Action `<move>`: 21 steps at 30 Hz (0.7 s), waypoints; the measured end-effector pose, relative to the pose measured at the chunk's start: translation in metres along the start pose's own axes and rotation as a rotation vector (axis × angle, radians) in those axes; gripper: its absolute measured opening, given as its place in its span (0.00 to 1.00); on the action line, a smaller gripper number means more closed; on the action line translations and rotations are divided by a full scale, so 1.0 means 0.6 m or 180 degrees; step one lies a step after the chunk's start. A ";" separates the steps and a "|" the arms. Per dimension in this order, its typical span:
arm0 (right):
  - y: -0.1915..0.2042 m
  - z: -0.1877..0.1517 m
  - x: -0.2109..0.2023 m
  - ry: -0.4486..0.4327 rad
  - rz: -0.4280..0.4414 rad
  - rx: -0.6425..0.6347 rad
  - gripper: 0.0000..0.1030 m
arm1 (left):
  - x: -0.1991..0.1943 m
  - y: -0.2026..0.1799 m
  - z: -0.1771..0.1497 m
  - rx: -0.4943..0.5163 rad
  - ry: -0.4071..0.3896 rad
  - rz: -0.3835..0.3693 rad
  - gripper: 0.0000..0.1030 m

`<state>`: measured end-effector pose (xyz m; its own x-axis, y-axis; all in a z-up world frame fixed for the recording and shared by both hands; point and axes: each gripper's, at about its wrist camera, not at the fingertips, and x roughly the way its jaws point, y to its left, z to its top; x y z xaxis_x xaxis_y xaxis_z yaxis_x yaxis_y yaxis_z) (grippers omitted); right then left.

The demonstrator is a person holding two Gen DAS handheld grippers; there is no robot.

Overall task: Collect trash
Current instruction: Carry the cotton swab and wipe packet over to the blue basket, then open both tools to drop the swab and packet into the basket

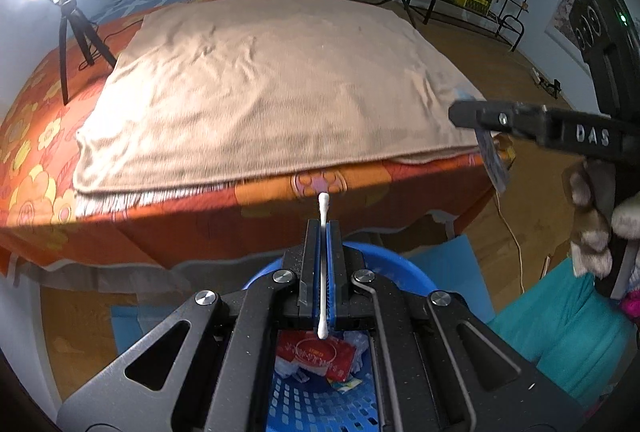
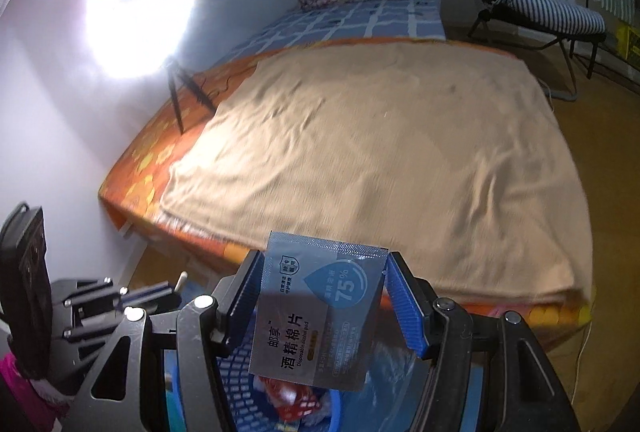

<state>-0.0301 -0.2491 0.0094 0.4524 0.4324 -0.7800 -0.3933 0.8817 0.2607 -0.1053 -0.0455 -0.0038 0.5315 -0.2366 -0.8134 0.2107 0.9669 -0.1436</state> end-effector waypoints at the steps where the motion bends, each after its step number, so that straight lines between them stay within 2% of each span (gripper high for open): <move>1: 0.003 -0.010 0.001 0.0028 0.0014 -0.0007 0.62 | 0.001 -0.002 -0.007 -0.0002 0.0013 0.0002 0.00; 14: 0.044 -0.116 0.032 0.0389 0.0125 -0.0136 0.62 | 0.033 -0.007 -0.091 -0.0032 0.0342 0.0084 0.00; 21: 0.045 -0.152 0.046 0.0532 0.0180 -0.0123 0.62 | 0.045 0.003 -0.119 -0.0078 0.0468 0.0114 0.00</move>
<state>-0.1013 -0.2304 -0.0573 0.2906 0.4408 -0.8493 -0.4461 0.8476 0.2873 -0.1492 -0.0434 -0.0667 0.4120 -0.1873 -0.8917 0.1729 0.9769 -0.1253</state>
